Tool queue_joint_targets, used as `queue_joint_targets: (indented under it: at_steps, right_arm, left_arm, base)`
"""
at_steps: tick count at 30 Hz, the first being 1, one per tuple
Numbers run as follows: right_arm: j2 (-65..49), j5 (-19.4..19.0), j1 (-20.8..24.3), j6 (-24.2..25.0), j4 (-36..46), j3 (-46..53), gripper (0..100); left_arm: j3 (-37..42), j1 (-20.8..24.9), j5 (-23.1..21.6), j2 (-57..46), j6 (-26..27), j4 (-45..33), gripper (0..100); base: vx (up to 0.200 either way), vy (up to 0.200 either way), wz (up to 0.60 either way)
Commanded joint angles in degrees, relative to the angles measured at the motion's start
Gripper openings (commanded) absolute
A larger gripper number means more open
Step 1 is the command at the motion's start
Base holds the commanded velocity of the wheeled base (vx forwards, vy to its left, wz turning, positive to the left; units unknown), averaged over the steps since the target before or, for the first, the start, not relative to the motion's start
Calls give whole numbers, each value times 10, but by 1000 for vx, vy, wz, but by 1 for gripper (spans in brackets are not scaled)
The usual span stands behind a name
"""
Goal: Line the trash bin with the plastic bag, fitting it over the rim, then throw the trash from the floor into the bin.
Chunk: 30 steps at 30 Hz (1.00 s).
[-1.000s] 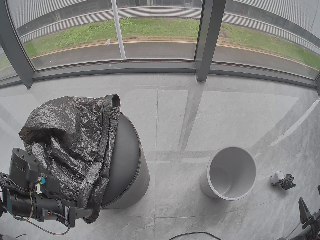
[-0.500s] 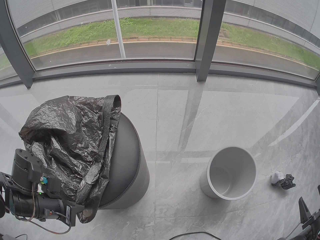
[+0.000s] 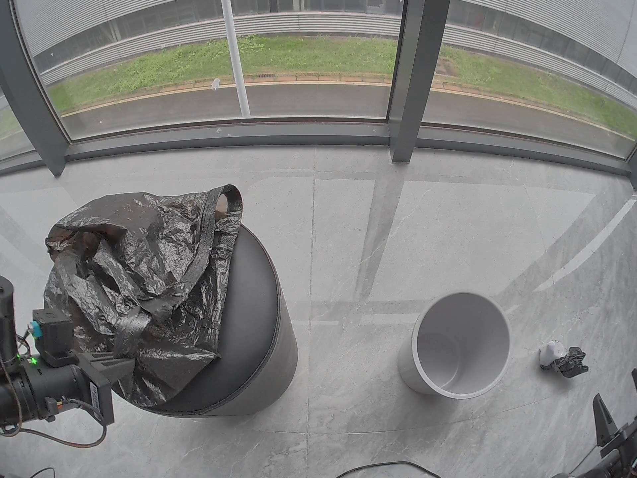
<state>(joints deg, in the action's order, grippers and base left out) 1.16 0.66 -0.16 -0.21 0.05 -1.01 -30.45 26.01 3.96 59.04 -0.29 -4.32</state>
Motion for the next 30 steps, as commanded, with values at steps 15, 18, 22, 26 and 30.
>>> queue_joint_targets:
  at_steps: [15, 18, 22, 26, 30]
  right_arm:
    - [76, -29, 21, -37, 1, 6, 100]
    - [78, -29, 53, -38, 1, 6, 100]
    - [65, -29, 40, -34, 1, 6, 100]
    - [254, -39, -89, 54, -102, -194, 100]
    - [486, -135, -73, 15, -186, -356, 100]
  left_arm:
    - [-102, 36, -3, -116, 10, -65, 0]
    - [-147, 37, -3, -101, 11, -66, 0]
    - [-189, 49, -3, -86, 17, -71, 0]
    - [-201, 69, -4, -75, 22, -73, 0]
    - [-180, 96, -3, -62, 23, -70, 0]
  base:
    - [0, 0, 0]
    - [0, 0, 0]
    - [0, 0, 0]
    - [0, 0, 0]
    - [0, 0, 0]
